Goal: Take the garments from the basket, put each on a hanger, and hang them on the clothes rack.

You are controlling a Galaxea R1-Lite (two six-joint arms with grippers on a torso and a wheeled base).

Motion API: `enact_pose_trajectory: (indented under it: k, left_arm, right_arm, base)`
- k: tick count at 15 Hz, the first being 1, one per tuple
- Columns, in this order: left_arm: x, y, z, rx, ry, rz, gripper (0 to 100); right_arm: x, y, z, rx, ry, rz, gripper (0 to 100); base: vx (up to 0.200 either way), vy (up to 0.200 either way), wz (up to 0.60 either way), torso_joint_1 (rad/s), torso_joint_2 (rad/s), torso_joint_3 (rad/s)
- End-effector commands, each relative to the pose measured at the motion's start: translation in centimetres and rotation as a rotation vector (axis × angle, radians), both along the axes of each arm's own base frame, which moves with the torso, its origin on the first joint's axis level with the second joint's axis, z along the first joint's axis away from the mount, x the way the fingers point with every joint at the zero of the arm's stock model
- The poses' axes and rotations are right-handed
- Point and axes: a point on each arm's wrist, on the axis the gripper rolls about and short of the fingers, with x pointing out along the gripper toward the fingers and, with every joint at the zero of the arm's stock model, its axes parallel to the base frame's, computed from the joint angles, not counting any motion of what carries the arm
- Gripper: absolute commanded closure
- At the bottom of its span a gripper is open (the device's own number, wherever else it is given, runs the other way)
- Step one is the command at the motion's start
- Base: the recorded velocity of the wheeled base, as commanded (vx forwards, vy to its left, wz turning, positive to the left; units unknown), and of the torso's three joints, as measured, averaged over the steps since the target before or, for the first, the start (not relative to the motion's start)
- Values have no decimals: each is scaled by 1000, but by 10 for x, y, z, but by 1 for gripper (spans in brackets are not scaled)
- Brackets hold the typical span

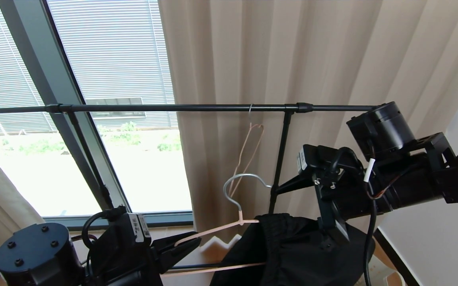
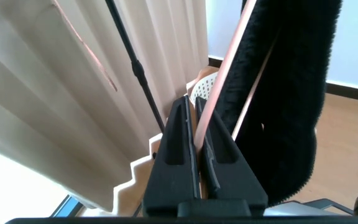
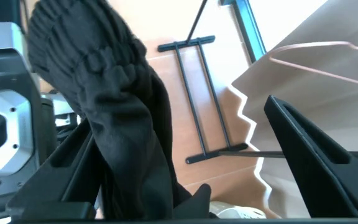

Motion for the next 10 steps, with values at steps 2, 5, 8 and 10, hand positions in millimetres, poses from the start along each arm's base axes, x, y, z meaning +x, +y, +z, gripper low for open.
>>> enact_pose_trajectory:
  k: [2,5,8,10]
  left_arm:
    - [1,0,0,-6,-3,6,100]
    - [4,-1,2,-11,-11,6,100]
    - [6,-2,0,-4,-8,8,100]
    - [6,-2,0,-3,-12,9,100]
  right_arm:
    - [-7,-4,4,13,-4,9,0]
    - [-11,-6,8,32,-8,22,0]
    - [-15,-9,9,34,-12,20,0]
    - [-18,-11,13,44,1,-3,0]
  base:
    - [0,0,0,0,0,0]
    - [0,0,0,0,0,0]
    - [0,0,0,0,0,0]
    - [0,0,0,0,0,0]
